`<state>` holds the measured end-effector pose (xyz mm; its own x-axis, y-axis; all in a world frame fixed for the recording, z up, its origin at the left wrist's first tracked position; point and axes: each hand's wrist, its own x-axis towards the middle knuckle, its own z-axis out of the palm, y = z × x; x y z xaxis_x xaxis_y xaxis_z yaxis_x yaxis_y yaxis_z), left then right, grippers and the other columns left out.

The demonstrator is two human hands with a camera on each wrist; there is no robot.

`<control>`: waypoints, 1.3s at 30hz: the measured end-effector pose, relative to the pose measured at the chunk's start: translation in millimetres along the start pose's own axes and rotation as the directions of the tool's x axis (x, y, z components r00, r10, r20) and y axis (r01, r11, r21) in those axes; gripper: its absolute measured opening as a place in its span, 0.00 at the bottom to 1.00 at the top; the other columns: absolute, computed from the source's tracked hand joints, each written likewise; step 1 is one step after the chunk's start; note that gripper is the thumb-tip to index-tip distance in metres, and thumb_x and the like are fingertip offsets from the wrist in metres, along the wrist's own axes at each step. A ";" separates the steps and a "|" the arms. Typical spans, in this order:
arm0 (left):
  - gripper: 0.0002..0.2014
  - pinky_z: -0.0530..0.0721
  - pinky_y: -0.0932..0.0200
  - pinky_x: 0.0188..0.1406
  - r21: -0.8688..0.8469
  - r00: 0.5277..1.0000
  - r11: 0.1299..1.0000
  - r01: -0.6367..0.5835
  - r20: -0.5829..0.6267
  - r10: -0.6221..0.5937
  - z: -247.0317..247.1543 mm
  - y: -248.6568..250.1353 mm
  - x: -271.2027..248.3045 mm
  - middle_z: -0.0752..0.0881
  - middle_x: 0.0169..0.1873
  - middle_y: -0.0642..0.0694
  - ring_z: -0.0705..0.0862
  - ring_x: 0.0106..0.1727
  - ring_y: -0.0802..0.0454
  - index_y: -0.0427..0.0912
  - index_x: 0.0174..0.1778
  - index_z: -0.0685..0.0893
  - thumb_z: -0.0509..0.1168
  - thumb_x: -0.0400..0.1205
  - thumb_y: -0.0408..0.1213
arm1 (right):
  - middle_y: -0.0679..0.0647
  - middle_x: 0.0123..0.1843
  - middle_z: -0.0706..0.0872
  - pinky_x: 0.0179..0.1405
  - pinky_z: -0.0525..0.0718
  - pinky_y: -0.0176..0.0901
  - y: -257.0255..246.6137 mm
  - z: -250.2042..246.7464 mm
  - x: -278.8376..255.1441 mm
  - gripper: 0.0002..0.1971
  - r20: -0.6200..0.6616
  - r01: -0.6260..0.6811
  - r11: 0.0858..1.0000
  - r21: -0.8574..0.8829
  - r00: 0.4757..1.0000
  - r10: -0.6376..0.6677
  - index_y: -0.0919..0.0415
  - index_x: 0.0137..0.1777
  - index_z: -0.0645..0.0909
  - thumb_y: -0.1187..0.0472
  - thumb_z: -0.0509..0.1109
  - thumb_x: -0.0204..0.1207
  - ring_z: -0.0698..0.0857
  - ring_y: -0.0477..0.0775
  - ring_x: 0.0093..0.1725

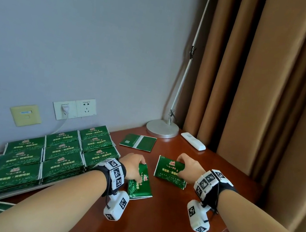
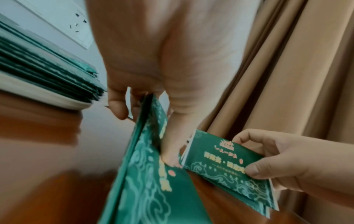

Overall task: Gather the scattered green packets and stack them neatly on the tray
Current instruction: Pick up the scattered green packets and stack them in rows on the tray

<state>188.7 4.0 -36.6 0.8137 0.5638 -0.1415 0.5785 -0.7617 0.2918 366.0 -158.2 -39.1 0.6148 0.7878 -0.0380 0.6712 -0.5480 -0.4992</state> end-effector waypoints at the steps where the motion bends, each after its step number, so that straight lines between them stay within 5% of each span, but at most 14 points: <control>1: 0.33 0.81 0.55 0.62 -0.030 1.000 1.000 0.003 -0.028 -0.004 -2.9 -2.4 -2.6 0.79 0.68 0.47 0.81 0.63 0.47 0.48 0.71 0.77 0.81 0.70 0.39 | 0.49 0.55 0.83 0.47 0.90 0.44 -5.1 -0.1 0.5 0.19 -0.007 0.014 1.000 0.009 1.000 -0.014 0.46 0.56 0.74 0.68 0.70 0.71 0.85 0.47 0.49; 6: 0.24 0.84 0.56 0.47 -0.192 0.991 0.981 0.025 -0.124 -0.050 -24.3 -18.7 -21.0 0.80 0.65 0.49 0.85 0.53 0.48 0.49 0.64 0.77 0.76 0.75 0.30 | 0.48 0.57 0.83 0.39 0.87 0.36 -42.0 -1.9 3.6 0.20 -0.083 0.084 0.992 0.090 0.994 -0.076 0.46 0.61 0.75 0.69 0.68 0.75 0.85 0.49 0.52; 11: 0.21 0.80 0.56 0.22 -0.447 0.964 0.893 0.053 -0.210 -0.162 -48.8 -46.0 -42.1 0.79 0.50 0.44 0.76 0.26 0.50 0.48 0.61 0.76 0.68 0.77 0.24 | 0.51 0.62 0.84 0.39 0.88 0.38 -80.8 0.3 11.0 0.21 -0.150 0.167 0.969 0.182 0.979 -0.141 0.48 0.65 0.74 0.68 0.70 0.76 0.86 0.50 0.53; 14: 0.20 0.82 0.57 0.23 -0.572 0.930 0.818 0.060 -0.267 -0.255 -61.0 -66.9 -54.1 0.76 0.56 0.42 0.77 0.26 0.50 0.49 0.60 0.77 0.66 0.78 0.21 | 0.52 0.57 0.82 0.24 0.85 0.38 -103.6 2.3 16.3 0.21 -0.162 0.211 0.946 0.244 0.971 -0.175 0.51 0.66 0.75 0.70 0.70 0.76 0.86 0.52 0.44; 17: 0.17 0.82 0.57 0.23 -0.687 0.864 0.725 0.051 -0.333 -0.377 -72.5 -90.7 -66.4 0.77 0.62 0.43 0.79 0.22 0.50 0.47 0.56 0.81 0.64 0.79 0.21 | 0.53 0.60 0.81 0.24 0.87 0.42 -124.5 7.3 28.6 0.22 -0.181 0.248 0.923 0.294 0.963 -0.201 0.53 0.68 0.75 0.70 0.71 0.76 0.87 0.56 0.47; 19: 0.13 0.87 0.55 0.28 -0.753 0.805 0.657 0.043 -0.363 -0.469 -78.0 -106.2 -74.1 0.75 0.63 0.47 0.82 0.28 0.48 0.44 0.52 0.84 0.64 0.80 0.21 | 0.54 0.57 0.82 0.24 0.85 0.40 -134.9 11.1 38.6 0.22 -0.197 0.254 0.920 0.297 0.959 -0.202 0.54 0.68 0.76 0.69 0.72 0.75 0.87 0.55 0.44; 23: 0.10 0.92 0.43 0.42 -0.858 0.689 0.513 0.010 -0.366 -0.625 -83.9 -144.3 -88.3 0.82 0.58 0.42 0.85 0.35 0.44 0.41 0.43 0.87 0.65 0.81 0.22 | 0.57 0.57 0.83 0.41 0.81 0.41 -155.9 24.6 61.1 0.19 -0.202 0.273 0.916 0.294 0.955 -0.219 0.59 0.65 0.80 0.68 0.74 0.74 0.85 0.58 0.52; 27: 0.07 0.92 0.46 0.40 -0.926 0.601 0.378 -0.024 -0.316 -0.734 -82.2 -175.7 -101.6 0.84 0.49 0.39 0.86 0.43 0.44 0.35 0.44 0.87 0.66 0.81 0.21 | 0.59 0.54 0.86 0.49 0.87 0.55 -174.1 47.3 79.1 0.12 -0.127 0.260 0.888 0.380 0.965 -0.228 0.57 0.55 0.84 0.68 0.75 0.72 0.88 0.62 0.50; 29: 0.06 0.92 0.50 0.36 -0.942 0.577 0.333 -0.039 -0.294 -0.762 -79.2 -184.7 -106.1 0.83 0.46 0.40 0.85 0.48 0.41 0.33 0.44 0.86 0.66 0.81 0.20 | 0.57 0.50 0.86 0.42 0.90 0.58 -179.1 58.3 84.1 0.10 -0.073 0.247 0.881 0.404 0.968 -0.238 0.54 0.50 0.84 0.68 0.75 0.73 0.89 0.63 0.45; 34: 0.07 0.91 0.49 0.44 -0.962 0.567 0.272 -0.007 -0.228 -0.792 -64.0 -197.0 -109.4 0.83 0.52 0.35 0.86 0.47 0.43 0.34 0.40 0.84 0.69 0.79 0.19 | 0.57 0.48 0.86 0.14 0.79 0.34 -185.5 82.2 94.5 0.09 -0.008 0.203 0.867 0.455 0.975 -0.224 0.58 0.52 0.85 0.70 0.73 0.75 0.86 0.57 0.36; 37: 0.04 0.91 0.47 0.46 -0.935 0.588 0.340 0.096 -0.223 -0.778 -55.5 -199.4 -110.3 0.85 0.50 0.36 0.86 0.44 0.45 0.35 0.43 0.84 0.71 0.78 0.23 | 0.57 0.47 0.87 0.17 0.81 0.35 -185.0 92.2 97.0 0.09 0.027 0.189 0.869 0.457 0.974 -0.227 0.58 0.51 0.85 0.70 0.73 0.75 0.88 0.57 0.37; 39: 0.03 0.90 0.54 0.38 -0.858 0.610 0.468 0.209 -0.259 -0.748 -52.2 -201.7 -113.3 0.85 0.45 0.41 0.85 0.39 0.48 0.38 0.44 0.85 0.72 0.78 0.27 | 0.56 0.47 0.88 0.22 0.85 0.38 -184.0 95.7 97.9 0.09 0.021 0.189 0.875 0.446 0.975 -0.221 0.56 0.50 0.86 0.69 0.74 0.74 0.89 0.57 0.39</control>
<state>-23.1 110.5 -30.1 0.0489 0.9970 -0.0594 0.3926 0.0355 0.9190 263.0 46.7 -33.8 0.4423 0.8952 0.0553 0.5191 -0.2052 -0.8297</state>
